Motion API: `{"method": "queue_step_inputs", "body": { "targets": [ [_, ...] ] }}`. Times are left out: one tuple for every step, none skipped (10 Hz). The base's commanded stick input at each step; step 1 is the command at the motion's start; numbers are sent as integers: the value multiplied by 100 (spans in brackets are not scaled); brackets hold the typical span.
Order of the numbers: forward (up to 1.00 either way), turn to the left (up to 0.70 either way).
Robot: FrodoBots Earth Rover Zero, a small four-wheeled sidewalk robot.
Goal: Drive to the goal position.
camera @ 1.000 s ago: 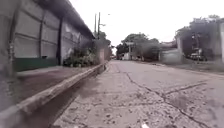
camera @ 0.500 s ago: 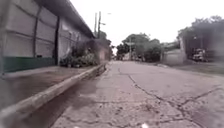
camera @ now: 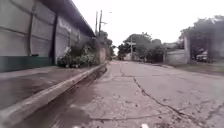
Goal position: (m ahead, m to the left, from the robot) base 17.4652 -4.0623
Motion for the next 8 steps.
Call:
{"method": "queue_step_inputs", "body": {
  "targets": [
    [85,0],
    [85,0],
    [85,-8],
    [85,-7],
    [85,0],
    [85,-6],
    [85,-16],
    [85,-1]
  ]
}}
